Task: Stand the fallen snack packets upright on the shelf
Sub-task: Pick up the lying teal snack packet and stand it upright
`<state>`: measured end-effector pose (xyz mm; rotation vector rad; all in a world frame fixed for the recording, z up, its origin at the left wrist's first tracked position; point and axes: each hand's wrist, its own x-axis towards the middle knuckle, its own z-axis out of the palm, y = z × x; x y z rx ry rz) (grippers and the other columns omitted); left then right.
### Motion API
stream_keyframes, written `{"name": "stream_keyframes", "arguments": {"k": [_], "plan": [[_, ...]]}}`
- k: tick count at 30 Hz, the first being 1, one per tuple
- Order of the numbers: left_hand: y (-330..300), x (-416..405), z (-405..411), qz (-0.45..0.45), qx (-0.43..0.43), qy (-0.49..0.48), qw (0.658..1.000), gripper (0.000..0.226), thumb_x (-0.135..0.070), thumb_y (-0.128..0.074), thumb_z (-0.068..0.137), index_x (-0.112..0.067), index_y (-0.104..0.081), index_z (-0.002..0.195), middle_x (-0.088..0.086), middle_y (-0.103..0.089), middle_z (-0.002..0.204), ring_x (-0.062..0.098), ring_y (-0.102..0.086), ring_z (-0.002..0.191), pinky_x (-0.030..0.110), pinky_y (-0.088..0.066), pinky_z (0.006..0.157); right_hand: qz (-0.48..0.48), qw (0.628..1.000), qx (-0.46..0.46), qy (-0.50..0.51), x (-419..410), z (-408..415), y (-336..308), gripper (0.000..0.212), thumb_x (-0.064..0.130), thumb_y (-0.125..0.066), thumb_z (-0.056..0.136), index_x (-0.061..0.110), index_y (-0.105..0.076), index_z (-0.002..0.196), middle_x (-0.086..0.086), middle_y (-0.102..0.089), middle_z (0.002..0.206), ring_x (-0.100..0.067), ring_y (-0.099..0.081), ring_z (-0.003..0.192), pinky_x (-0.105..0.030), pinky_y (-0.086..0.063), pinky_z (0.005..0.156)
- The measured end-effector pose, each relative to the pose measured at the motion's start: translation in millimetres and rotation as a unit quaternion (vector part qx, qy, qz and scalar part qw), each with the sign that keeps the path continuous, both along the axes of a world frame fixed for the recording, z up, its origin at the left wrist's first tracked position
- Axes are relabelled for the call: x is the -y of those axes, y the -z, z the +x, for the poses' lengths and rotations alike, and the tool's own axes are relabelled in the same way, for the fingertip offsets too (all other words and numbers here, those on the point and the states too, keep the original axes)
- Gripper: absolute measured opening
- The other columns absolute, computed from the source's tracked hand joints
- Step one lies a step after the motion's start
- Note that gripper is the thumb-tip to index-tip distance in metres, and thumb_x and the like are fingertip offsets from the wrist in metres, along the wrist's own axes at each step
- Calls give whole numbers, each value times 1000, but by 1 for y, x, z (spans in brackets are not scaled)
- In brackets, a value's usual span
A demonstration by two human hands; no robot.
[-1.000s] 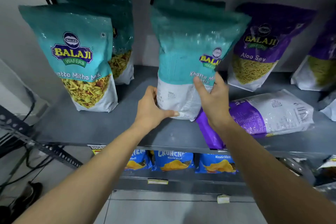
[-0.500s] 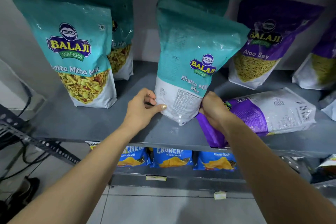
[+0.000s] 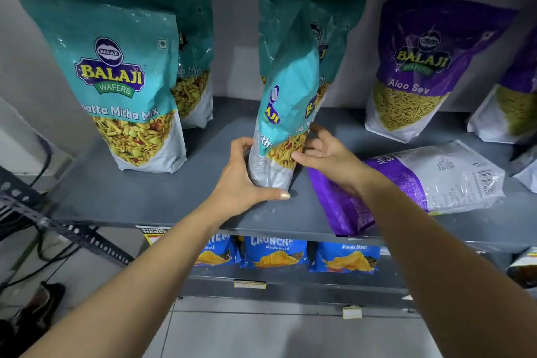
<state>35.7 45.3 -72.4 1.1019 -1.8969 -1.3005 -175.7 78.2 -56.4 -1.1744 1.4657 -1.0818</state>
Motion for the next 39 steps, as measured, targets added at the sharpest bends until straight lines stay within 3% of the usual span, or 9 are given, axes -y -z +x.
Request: {"name": "stream_keyframes", "arguments": {"k": [7,12,16,22,28,31,34,36,39], "plan": [[-19,34,11,131,28,69,989,45,21,-65,66,-12,-65,96,-16,-77,78,0,-71,75,14,-53,60,8,999,-10,-35,-4,-13,-12,84,-6,-81,70,22,-37,136,13,-64,117,11,-69,87,-10,-53,73],[-35,44,-9,108,53,-10,993,35,12,-50,66,-4,-69,90,1,-73,91,15,-65,82,26,-50,62,-10,1000,15,-25,0,-10,-13,85,9,-91,54,13,-54,131,1,-73,120,-10,-70,108,-23,-56,87],[-49,37,-2,124,-46,26,991,63,7,-52,56,-7,-62,116,9,-73,117,29,-67,114,48,-56,95,-19,999,24,-12,-2,-6,-21,71,13,-92,52,12,-67,118,0,-77,109,-12,-72,101,-22,-56,81],[-113,31,-20,-22,-220,-43,974,31,-1,-81,76,-11,-70,104,-10,-79,91,5,-75,87,19,-57,77,-154,960,194,128,10,5,-77,41,15,-84,63,10,-70,101,-6,-78,97,-22,-74,87,-39,-58,84],[-118,36,-30,-57,-247,-99,962,38,-8,-80,79,-9,-62,113,-8,-77,102,6,-74,97,24,-57,85,-165,954,205,144,1,1,-109,17,15,-70,88,10,-66,103,-6,-76,96,-19,-73,88,-38,-56,92],[-91,14,-28,-159,-200,-233,938,66,-26,-87,72,-7,-47,121,6,-59,119,17,-63,108,21,-49,95,-108,982,93,123,-25,-41,-105,21,41,-66,87,22,-66,95,-14,-70,102,-15,-65,97,-35,-46,104],[-64,-40,-32,-268,-127,-338,893,39,-30,-75,84,-15,-40,93,3,-45,87,16,-42,77,22,-37,72,-26,989,-85,115,-45,-105,-89,55,63,-75,65,25,-68,105,0,-73,110,-12,-65,102,-27,-50,95],[-47,-87,-52,-220,-62,-235,945,32,-36,-60,95,-20,-40,75,-5,-39,60,14,-38,57,28,-31,57,41,963,-243,108,-51,-143,-71,83,72,-78,50,24,-65,116,6,-69,104,-13,-65,86,-25,-50,74],[-22,-142,-101,-91,135,-47,985,62,-59,-45,95,-14,-39,52,9,-37,46,36,-58,62,39,-43,57,139,907,-392,65,-52,-177,-49,73,70,-71,68,23,-57,122,3,-60,110,-11,-58,62,-22,-45,48]]}}
